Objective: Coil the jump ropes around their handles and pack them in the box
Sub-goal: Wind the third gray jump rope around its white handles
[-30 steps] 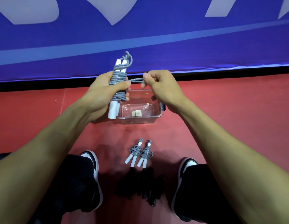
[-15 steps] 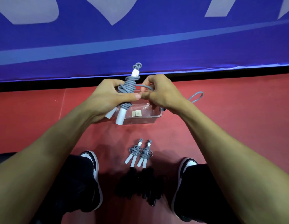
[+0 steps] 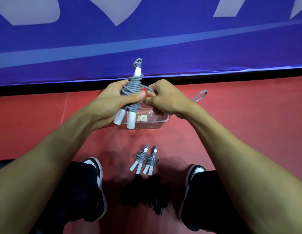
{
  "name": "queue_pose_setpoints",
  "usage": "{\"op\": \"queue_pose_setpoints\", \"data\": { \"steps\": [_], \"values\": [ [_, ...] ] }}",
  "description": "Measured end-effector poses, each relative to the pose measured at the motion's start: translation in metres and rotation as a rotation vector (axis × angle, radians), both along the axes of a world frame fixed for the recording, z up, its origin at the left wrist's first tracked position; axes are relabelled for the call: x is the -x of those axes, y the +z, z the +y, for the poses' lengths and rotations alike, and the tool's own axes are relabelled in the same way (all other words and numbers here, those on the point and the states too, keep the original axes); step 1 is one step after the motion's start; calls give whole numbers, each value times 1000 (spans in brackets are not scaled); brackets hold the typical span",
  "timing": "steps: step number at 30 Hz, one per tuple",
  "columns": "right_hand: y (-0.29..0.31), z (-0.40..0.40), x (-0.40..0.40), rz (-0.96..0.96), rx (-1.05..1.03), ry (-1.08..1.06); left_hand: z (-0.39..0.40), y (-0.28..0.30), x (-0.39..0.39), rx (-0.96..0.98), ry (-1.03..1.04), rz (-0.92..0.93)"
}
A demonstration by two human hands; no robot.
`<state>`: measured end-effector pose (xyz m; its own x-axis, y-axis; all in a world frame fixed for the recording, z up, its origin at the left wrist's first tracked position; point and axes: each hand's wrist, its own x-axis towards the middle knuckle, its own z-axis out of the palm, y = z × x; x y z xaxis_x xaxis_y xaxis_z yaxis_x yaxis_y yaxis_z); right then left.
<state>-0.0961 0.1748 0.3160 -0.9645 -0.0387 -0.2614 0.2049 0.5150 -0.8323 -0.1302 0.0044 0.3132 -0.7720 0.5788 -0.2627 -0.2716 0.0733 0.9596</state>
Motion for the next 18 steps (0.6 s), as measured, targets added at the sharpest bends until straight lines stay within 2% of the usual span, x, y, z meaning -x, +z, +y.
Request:
{"op": "queue_pose_setpoints", "data": {
  "steps": [3, 7, 11, 18],
  "values": [
    [1, 3, -1, -20, -17, -19, 0, 0, 0, -83, -41, -68],
    [1, 1, -1, -18, -19, -3, 1, -1, 0, -41, 43, 2],
    [0, -2, 1, 9, 25, 13, 2, -1, 0, -44, 162, -4],
    [0, -2, -1, 8, 28, 80, 4, 3, 0, 30, 162, 24]
  ]
}}
